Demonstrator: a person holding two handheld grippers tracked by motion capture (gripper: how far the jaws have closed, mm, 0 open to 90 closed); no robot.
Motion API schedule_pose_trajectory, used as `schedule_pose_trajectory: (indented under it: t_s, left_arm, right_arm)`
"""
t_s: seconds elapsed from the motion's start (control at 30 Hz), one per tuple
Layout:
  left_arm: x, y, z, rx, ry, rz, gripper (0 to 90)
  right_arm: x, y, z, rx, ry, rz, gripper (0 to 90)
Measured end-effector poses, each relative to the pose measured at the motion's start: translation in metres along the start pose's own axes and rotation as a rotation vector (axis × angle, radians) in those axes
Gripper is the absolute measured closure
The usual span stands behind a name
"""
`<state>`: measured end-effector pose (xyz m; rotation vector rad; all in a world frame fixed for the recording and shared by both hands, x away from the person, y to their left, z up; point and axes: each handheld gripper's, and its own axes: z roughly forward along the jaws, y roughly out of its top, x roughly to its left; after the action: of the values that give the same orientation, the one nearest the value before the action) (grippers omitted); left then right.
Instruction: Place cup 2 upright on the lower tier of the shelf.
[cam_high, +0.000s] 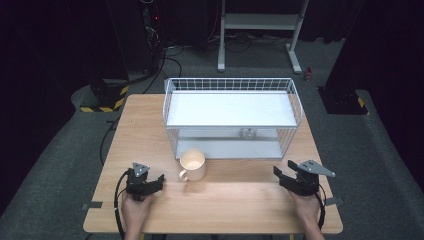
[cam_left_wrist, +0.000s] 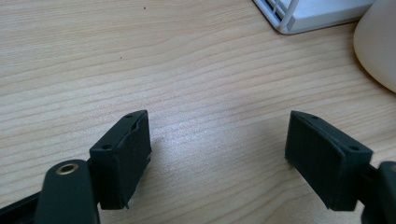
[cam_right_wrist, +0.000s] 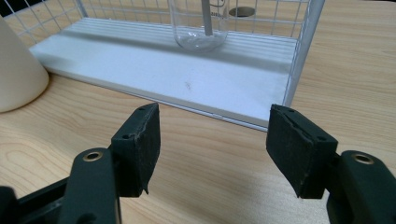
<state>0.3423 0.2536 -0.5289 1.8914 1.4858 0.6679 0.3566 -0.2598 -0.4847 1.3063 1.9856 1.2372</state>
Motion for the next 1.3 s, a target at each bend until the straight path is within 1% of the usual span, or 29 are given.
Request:
schedule_pose_trajectory:
  t_s: [0.07,0.13,0.17,0.4,0.47,0.5,0.57,0.63,0.7,0.77,0.83,0.87,0.9,0.93,1.03,1.07,1.1,1.2,1.23,1.27,1.3]
  left_arm:
    - [0.0,0.0,0.0,0.0,0.0,0.0,22.5]
    - [0.0,0.0,0.0,0.0,0.0,0.0,22.4]
    - [0.0,0.0,0.0,0.001,0.0,0.0,22.5]
    - [0.0,0.0,0.0,0.001,0.0,0.0,22.5]
    - [0.0,0.0,0.0,0.001,0.0,0.0,22.4]
    - [0.0,0.0,0.0,0.0,0.0,0.0,22.4]
    - [0.0,0.0,0.0,0.001,0.0,-0.001,22.5]
    - [0.0,0.0,0.0,0.0,0.0,0.0,22.5]
    - [0.0,0.0,0.0,0.0,0.0,0.0,22.4]
    - [0.0,0.0,0.0,0.0,0.0,0.0,22.5]
    - [0.0,0.0,0.0,0.0,0.0,0.0,22.5]
    - [0.0,0.0,0.0,0.0,0.0,0.0,22.5]
    - [0.0,0.0,0.0,0.0,0.0,0.0,22.5]
    - [0.0,0.0,0.0,0.0,0.0,-0.001,22.5]
    - [0.0,0.0,0.0,0.0,0.0,0.0,22.4]
    - [0.0,0.0,0.0,0.001,0.0,-0.001,22.5]
    - [0.0,0.0,0.0,0.001,0.0,0.0,22.5]
    - [0.0,0.0,0.0,0.0,0.0,0.0,22.5]
    - [0.0,0.0,0.0,0.0,0.0,0.0,22.5]
    - [0.0,0.0,0.0,0.0,0.0,0.0,22.5]
    - [0.0,0.0,0.0,0.0,-0.001,0.0,22.5]
  right_arm:
    - [0.0,-0.002,0.0,0.006,-0.003,-0.008,35.6]
    - [0.001,-0.003,0.001,0.012,-0.003,0.001,35.6]
    - [0.001,-0.004,0.001,0.015,-0.005,-0.011,35.6]
    - [0.003,-0.007,0.0,0.027,-0.01,-0.025,35.5]
    - [0.003,-0.011,-0.001,0.03,-0.017,-0.03,35.5]
    - [0.003,-0.014,-0.001,0.04,-0.015,-0.033,35.5]
    - [0.003,-0.015,-0.001,0.045,-0.016,-0.035,35.5]
    - [0.002,-0.021,0.0,0.066,-0.014,-0.04,35.3]
    - [0.002,-0.022,0.0,0.071,-0.019,-0.042,35.3]
    - [0.001,-0.026,0.0,0.083,-0.028,-0.065,34.8]
    - [0.001,-0.029,0.002,0.101,-0.03,-0.065,34.2]
    - [0.001,-0.029,0.002,0.101,-0.03,-0.065,34.2]
    - [0.002,-0.032,0.004,0.123,-0.029,-0.079,33.2]
    - [0.002,-0.032,0.004,0.123,-0.029,-0.079,33.2]
    - [0.003,-0.035,0.007,0.149,-0.036,-0.099,32.6]
    - [0.004,-0.037,0.009,0.163,-0.043,-0.114,32.1]
    - [0.004,-0.037,0.01,0.173,-0.04,-0.115,31.8]
    - [0.004,-0.037,0.011,0.181,-0.035,-0.121,31.5]
    - [0.003,-0.037,0.012,0.202,-0.034,-0.129,29.9]
    - [0.003,-0.037,0.012,0.202,-0.034,-0.129,29.9]
    - [0.003,-0.037,0.013,0.221,-0.031,-0.128,28.2]
